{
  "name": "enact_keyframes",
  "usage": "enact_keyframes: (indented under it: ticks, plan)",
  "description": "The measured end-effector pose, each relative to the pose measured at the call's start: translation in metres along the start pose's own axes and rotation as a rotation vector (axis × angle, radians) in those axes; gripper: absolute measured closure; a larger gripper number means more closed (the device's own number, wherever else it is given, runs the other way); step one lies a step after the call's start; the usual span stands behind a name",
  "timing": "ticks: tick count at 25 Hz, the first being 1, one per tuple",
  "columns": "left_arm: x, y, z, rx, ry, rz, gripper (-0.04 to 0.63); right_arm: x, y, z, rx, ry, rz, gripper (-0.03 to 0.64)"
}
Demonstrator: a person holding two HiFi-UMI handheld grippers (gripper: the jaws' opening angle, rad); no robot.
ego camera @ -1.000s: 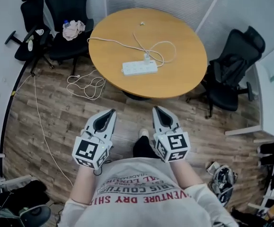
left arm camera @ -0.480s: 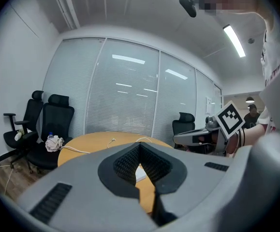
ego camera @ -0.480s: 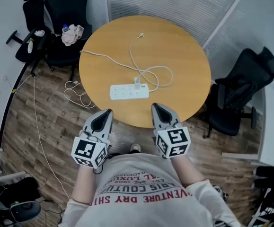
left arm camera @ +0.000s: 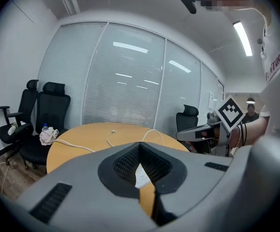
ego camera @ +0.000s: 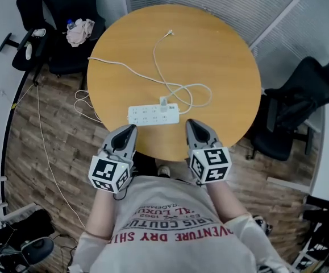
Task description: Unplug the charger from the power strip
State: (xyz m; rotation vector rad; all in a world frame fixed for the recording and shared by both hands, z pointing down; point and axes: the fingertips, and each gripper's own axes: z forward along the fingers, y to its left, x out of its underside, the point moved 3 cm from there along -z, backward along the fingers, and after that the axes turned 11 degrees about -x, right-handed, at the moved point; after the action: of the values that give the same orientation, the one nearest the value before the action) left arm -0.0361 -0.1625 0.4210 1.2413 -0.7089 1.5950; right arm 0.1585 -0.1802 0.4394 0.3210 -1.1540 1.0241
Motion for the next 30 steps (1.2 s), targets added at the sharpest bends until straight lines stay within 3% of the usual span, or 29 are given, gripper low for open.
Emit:
enact_keyframes:
  ticks: [6,16,22,30]
  plan:
    - [0.033,0.02,0.058,0.075,0.102,0.035,0.563,0.008,-0.015,0.032,0.058,0.056,0.025,0.588]
    - [0.11,0.023,0.123,0.197,0.324,0.102,0.563,0.039,-0.02,0.084,0.034,0.175,0.048,0.588]
    - [0.15,0.019,0.144,0.192,0.49,0.203,0.563,0.052,-0.016,0.098,0.043,0.229,0.032,0.588]
    - [0.162,0.017,0.15,0.205,0.548,0.246,0.563,0.055,-0.013,0.124,0.046,0.272,0.053,0.579]
